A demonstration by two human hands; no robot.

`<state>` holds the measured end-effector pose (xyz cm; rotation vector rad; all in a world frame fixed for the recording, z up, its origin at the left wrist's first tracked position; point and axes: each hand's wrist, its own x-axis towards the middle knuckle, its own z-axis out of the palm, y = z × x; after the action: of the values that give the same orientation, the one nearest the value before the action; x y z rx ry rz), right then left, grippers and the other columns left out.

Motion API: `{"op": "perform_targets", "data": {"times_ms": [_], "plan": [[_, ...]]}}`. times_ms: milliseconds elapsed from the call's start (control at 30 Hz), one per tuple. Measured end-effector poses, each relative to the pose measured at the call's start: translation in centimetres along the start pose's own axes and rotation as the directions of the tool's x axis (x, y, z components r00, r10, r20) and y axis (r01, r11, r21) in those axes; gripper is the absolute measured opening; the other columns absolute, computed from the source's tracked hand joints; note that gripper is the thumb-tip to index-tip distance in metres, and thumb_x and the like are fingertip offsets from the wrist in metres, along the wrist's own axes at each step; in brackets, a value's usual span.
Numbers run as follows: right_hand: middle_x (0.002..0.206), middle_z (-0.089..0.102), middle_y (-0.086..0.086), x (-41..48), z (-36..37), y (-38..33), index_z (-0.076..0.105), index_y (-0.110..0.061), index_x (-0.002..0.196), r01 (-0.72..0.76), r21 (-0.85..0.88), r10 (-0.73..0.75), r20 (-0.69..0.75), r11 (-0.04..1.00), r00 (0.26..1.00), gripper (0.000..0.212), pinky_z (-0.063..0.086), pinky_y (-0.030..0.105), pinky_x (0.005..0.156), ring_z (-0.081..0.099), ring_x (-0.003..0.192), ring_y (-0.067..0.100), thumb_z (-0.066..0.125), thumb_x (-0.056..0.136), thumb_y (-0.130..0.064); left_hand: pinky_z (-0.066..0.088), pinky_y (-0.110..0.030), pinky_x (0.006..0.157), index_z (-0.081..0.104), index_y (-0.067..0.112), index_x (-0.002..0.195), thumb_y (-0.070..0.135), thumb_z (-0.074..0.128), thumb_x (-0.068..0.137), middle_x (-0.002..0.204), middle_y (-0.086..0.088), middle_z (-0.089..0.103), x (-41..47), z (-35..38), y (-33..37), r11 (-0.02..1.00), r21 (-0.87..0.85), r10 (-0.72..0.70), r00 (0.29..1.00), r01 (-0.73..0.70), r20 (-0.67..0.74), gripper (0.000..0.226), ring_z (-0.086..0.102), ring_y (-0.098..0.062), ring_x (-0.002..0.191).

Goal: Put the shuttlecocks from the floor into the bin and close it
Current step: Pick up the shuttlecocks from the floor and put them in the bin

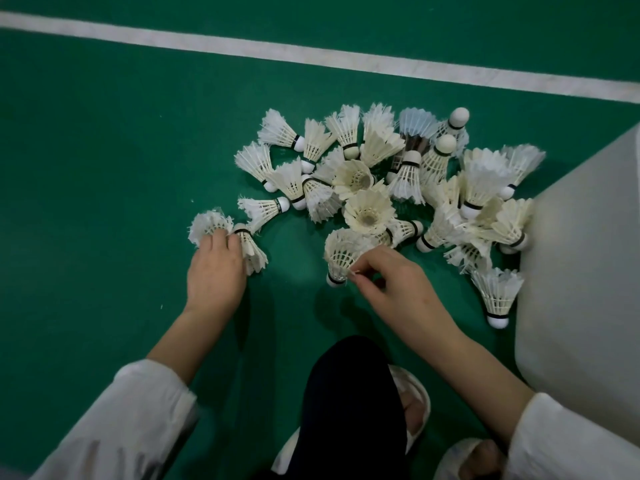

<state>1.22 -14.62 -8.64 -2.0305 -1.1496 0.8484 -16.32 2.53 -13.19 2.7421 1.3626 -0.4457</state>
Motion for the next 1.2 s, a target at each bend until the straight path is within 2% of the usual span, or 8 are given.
{"op": "perform_targets", "data": {"times_ms": [300, 400, 567, 667, 733, 933, 1000, 1200], "plan": [[0.091, 0.051, -0.004, 1.0, -6.8, -1.6, 0.058, -0.012, 0.088, 0.232, -0.232, -0.206, 0.132, 0.945, 0.970, 0.004, 0.046, 0.026, 0.076, 0.052, 0.082, 0.012, 0.055, 0.089, -0.013, 0.037, -0.035, 0.066, 0.049, 0.008, 0.083, 0.027, 0.037, 0.097, 0.081, -0.004, 0.045, -1.4, -9.0, 6.7, 0.924, -0.288, 0.154, 0.933, -0.253, -0.324, 0.027, 0.042, -0.021, 0.075], [0.092, 0.055, -0.001, 0.7, -11.9, -1.9, 0.060, -0.011, 0.088, 0.279, -0.331, -0.242, 0.147, 0.901, 0.959, 0.004, 0.049, 0.031, 0.078, 0.055, 0.082, 0.015, 0.057, 0.087, -0.013, 0.023, -0.022, 0.066, 0.037, 0.015, 0.077, 0.024, 0.029, 0.099, 0.072, 0.006, 0.034, -1.6, -12.6, 10.8, 0.847, -0.390, 0.254, 0.920, -0.362, -0.300, 0.025, 0.035, -0.015, 0.071], [0.088, 0.062, 0.004, -4.7, -21.4, 1.1, 0.065, -0.011, 0.084, 0.066, -0.315, -0.138, -0.210, 0.947, 0.968, 0.002, 0.052, 0.034, 0.075, 0.059, 0.081, 0.018, 0.063, 0.085, -0.011, 0.024, -0.027, 0.057, 0.037, 0.022, 0.068, 0.029, 0.032, 0.098, 0.071, 0.009, 0.039, -1.6, -16.7, 16.8, 0.739, -0.440, 0.443, 0.860, -0.510, -0.253, 0.031, 0.038, -0.004, 0.065], [0.089, 0.062, 0.000, -8.1, -24.6, 4.2, 0.065, -0.016, 0.084, -0.174, -0.103, 0.088, -0.557, 0.979, 0.826, 0.003, 0.049, 0.024, 0.073, 0.058, 0.081, 0.012, 0.064, 0.085, -0.019, 0.028, -0.022, 0.057, 0.036, 0.026, 0.067, 0.036, 0.031, 0.095, 0.073, 0.009, 0.042, -1.8, -17.6, 20.5, 0.693, -0.404, 0.559, 0.799, -0.597, -0.222, 0.031, 0.040, -0.002, 0.067], [0.087, 0.062, -0.002, -8.9, -25.0, 6.8, 0.065, -0.017, 0.084, -0.304, 0.041, 0.257, -0.649, 0.952, 0.716, 0.006, 0.046, 0.014, 0.067, 0.058, 0.080, 0.012, 0.065, 0.085, -0.023, 0.031, -0.024, 0.063, 0.042, 0.023, 0.071, 0.040, 0.031, 0.093, 0.077, 0.008, 0.045, -1.9, -17.8, 22.6, 0.662, -0.378, 0.612, 0.758, -0.647, -0.226, 0.030, 0.042, -0.007, 0.070], [0.072, 0.061, -0.008, -7.4, -22.9, 10.5, 0.067, -0.016, 0.080, -0.467, 0.071, 0.436, -0.502, 0.881, 0.747, 0.009, 0.040, 0.012, 0.054, 0.055, 0.063, 0.007, 0.065, 0.084, -0.024, 0.037, -0.029, 0.071, 0.049, 0.021, 0.074, 0.043, 0.036, 0.093, 0.085, 0.005, 0.050, -2.9, -16.8, 26.2, 0.569, -0.413, 0.667, 0.692, -0.712, -0.276, 0.031, 0.048, -0.012, 0.080], [0.076, 0.063, -0.002, -7.0, -22.0, 11.1, 0.069, -0.013, 0.081, -0.480, 0.001, 0.434, -0.429, 0.877, 0.792, 0.011, 0.040, 0.022, 0.061, 0.055, 0.068, 0.012, 0.065, 0.084, -0.022, 0.039, -0.030, 0.071, 0.050, 0.021, 0.074, 0.042, 0.036, 0.090, 0.085, 0.005, 0.051, -3.5, -16.1, 26.3, 0.570, -0.420, 0.664, 0.697, -0.706, -0.271, 0.030, 0.048, -0.012, 0.080], [0.095, 0.070, 0.005, -6.6, -19.6, 12.4, 0.070, -0.008, 0.094, -0.517, -0.092, 0.463, -0.332, 0.851, 0.822, 0.018, 0.037, 0.022, 0.072, 0.054, 0.079, 0.011, 0.060, 0.087, -0.023, 0.040, -0.027, 0.070, 0.056, 0.020, 0.077, 0.049, 0.029, 0.088, 0.087, 0.008, 0.052, -4.1, -15.1, 26.4, 0.588, -0.394, 0.681, 0.695, -0.706, -0.229, 0.041, 0.047, -0.009, 0.083]]}}
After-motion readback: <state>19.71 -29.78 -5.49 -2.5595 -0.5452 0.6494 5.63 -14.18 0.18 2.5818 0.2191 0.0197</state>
